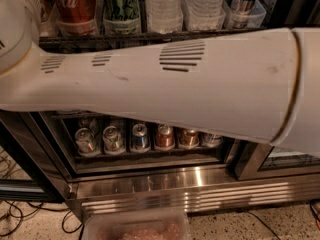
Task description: Pick orange can from top shelf of fridge
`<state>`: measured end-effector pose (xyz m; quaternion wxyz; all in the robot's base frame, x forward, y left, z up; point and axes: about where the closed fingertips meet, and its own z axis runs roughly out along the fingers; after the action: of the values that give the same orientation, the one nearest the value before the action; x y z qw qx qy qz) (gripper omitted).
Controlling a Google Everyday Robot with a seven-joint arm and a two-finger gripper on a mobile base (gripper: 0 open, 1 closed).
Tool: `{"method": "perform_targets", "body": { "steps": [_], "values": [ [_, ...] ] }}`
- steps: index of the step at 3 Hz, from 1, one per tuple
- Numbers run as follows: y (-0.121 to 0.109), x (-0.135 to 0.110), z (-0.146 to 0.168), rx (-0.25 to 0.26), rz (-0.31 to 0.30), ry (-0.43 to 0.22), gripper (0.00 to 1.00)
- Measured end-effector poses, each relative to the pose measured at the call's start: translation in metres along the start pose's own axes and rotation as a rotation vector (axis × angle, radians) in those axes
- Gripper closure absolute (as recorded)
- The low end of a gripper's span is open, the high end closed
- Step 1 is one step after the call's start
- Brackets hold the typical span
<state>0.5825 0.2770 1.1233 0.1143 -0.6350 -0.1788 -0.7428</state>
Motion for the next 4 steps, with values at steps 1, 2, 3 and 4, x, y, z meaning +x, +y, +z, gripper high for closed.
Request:
{"method": "perform_targets", "body": {
  "steps": [1, 2, 3, 4],
  "values": [
    [0.003, 0.038, -0.008, 0.004, 0.029, -0.083, 1.0],
    [0.004, 0.041, -0.011, 0.006, 0.034, -0.083, 1.0],
    [0.005, 0.046, -0.026, 0.037, 0.059, -0.096, 1.0],
    [0.006, 0.052, -0.048, 0.07, 0.098, -0.102, 1.0]
  ]
}}
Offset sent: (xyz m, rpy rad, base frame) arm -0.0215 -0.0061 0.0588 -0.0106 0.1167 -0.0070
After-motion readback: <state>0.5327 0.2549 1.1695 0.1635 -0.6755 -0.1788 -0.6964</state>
